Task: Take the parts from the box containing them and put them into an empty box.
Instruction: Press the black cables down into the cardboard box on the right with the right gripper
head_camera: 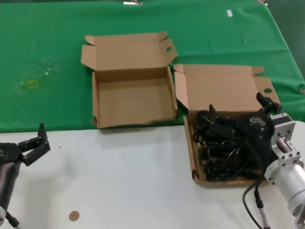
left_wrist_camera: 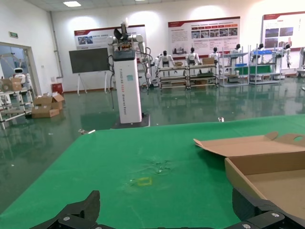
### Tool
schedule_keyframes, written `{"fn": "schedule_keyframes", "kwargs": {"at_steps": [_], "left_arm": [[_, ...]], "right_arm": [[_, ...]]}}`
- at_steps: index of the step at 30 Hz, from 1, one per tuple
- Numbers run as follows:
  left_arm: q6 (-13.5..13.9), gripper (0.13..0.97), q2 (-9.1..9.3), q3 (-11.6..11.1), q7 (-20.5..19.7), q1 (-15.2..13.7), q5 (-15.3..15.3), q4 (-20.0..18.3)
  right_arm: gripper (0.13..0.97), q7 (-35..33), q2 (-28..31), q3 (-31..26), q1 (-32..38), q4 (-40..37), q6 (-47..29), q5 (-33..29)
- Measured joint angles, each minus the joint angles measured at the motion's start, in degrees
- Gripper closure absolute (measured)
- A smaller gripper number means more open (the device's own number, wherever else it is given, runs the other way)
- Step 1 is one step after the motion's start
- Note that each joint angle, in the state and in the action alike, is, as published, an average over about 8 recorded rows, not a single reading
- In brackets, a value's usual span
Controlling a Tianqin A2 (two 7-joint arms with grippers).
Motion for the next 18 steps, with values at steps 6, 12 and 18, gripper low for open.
{"fn": "schedule_keyframes", "kwargs": {"at_steps": [6, 12, 18], "left_arm": [[0.00, 0.132, 0.00, 0.00, 0.00, 0.00, 0.00, 0.00], [0.00, 0.132, 0.00, 0.00, 0.00, 0.00, 0.00, 0.00], [0.00, 0.132, 0.00, 0.00, 0.00, 0.00, 0.00, 0.00]], "right_arm": [[0.129, 0.00, 0.00, 0.00, 0.00, 0.00, 0.00, 0.00], [0.129, 0.00, 0.00, 0.00, 0.00, 0.00, 0.00, 0.00], [0.129, 0.00, 0.00, 0.00, 0.00, 0.00, 0.00, 0.00]]}}
